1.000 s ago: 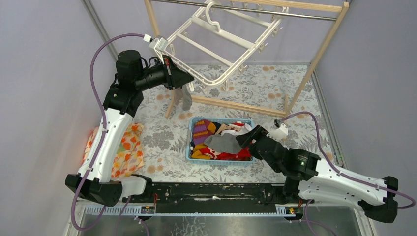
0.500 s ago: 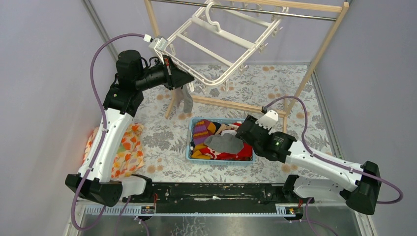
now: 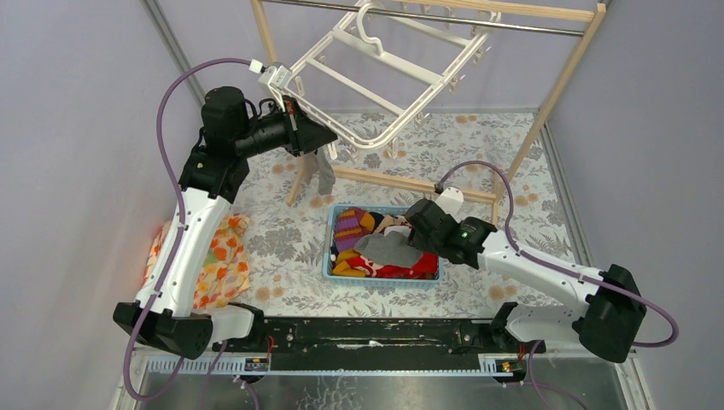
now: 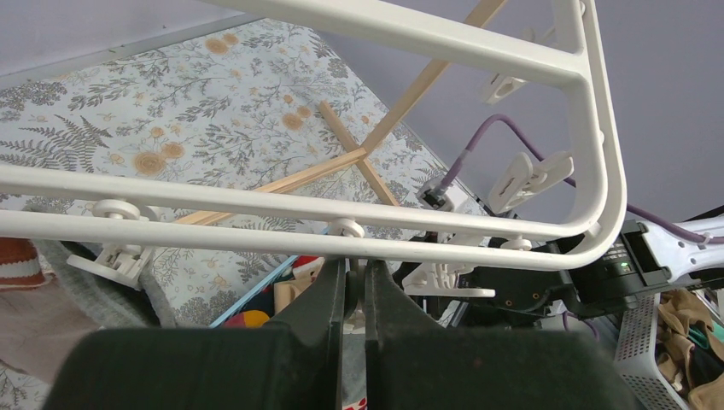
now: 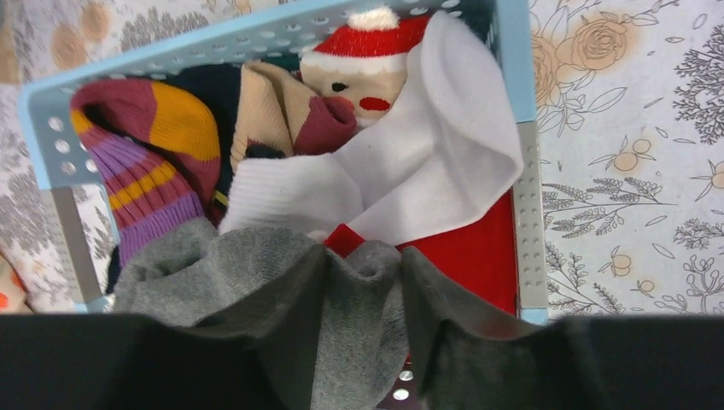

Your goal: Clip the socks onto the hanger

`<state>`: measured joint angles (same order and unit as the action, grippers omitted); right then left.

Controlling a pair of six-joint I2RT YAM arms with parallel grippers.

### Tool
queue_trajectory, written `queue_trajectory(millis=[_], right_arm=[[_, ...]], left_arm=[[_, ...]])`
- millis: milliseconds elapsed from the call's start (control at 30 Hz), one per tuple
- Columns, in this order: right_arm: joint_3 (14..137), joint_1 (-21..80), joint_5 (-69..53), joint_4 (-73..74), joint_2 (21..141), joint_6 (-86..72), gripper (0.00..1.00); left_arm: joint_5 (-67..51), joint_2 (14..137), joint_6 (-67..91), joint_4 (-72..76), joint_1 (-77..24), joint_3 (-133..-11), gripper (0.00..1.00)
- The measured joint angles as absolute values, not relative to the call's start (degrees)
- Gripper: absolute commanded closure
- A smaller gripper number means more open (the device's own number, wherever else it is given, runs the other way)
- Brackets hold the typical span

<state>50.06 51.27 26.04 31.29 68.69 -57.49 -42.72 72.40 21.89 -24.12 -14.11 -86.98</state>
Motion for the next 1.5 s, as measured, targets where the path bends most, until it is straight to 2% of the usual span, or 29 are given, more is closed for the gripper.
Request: queue_trajectory(millis=[133,233,400,633,967,1067,1267,1500], right_arm=[[50.1,50.3,23.2,30.5,69.6,-55.7,0.88],[50.0,49.6,22.1,29.0,68.6,-54.2,1.00],[48.9,49.3,20.4,21.1,61.5,-48.8,1.00],[42.7,49.3,14.8,-3.4,46.2,-36.7,1.00],[42.5,49.2,-1.4,-26.1,51.4,-35.1,1.00],[43.4,49.1,-5.9,-27.0,54.5,-36.4,1.00],[45.8,49.1,-11.3,-19.8,56.6,-37.3,1.00],[48.0,49.1,-16.6,-4.2,53.9,-35.8,1.00]], left_arm=[[-42.8,72.4,21.9,-24.1,-14.1,-87.0,1.00],[-42.9,72.4,21.9,-24.1,-14.1,-87.0,1.00],[-43.1,72.4,21.9,-24.1,-14.0,-87.0,1.00],[-43.1,72.4,21.9,-24.1,-14.0,-87.0,1.00],[-45.1,72.3,23.7,-23.6,-13.6,-87.0,1.00],[-45.6,72.2,24.1,-23.4,-13.4,-87.0,1.00],[-46.3,71.7,24.3,-23.5,-13.3,-87.0,1.00],[-47.1,71.0,24.6,-23.5,-13.0,-87.1,1.00]])
